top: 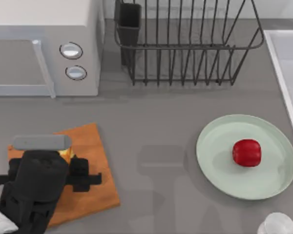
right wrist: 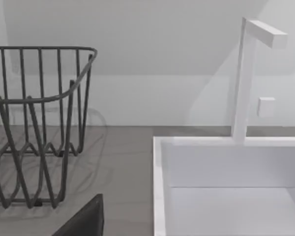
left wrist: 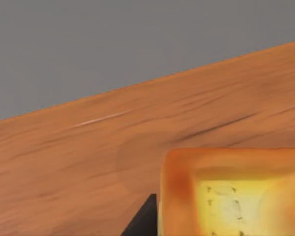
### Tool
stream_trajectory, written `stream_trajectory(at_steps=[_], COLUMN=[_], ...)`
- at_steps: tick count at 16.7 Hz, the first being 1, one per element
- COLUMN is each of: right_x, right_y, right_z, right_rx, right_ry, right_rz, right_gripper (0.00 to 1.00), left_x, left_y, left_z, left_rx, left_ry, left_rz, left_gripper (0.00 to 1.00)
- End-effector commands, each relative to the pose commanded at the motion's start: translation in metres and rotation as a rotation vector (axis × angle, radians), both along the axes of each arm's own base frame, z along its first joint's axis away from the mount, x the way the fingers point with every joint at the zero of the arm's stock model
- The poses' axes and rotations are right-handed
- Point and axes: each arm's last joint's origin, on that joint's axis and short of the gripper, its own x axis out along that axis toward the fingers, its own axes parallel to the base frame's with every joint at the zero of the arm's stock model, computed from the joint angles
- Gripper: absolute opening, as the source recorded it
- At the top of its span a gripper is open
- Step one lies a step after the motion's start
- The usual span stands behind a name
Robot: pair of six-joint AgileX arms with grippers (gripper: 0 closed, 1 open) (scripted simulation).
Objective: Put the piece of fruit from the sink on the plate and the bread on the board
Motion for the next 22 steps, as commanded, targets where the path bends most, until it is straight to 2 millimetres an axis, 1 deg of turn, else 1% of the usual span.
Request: stream_trajectory(at_steps=[3, 8, 21, 22], right_x=[0.0, 0.0, 0.0, 0.0], right_y=[0.0, 0.0, 0.0, 0.0], right_z=[0.0, 0.0, 0.0, 0.0], right_rx=[0.0, 0.0, 0.0, 0.0], right_ry=[0.0, 0.0, 0.0, 0.0], right_rz=[0.0, 0.0, 0.0, 0.0], right_gripper=[1.0, 1.0, 1.0, 1.0], left_x=[0.0057, 0.0047, 0.0047, 0.0047], left_y=[0.0007, 0.0025, 0.0025, 0.0025], left_z=[-0.0036, -0.0065, -0.0065, -0.0065], left_rx=[-0.006, 0.001, 0.001, 0.001], left_ry=[-0.009, 0.002, 0.002, 0.002], left_rz=[0.0, -0.001, -0.001, -0.001], left_gripper=[0.0, 0.0, 0.98, 1.0])
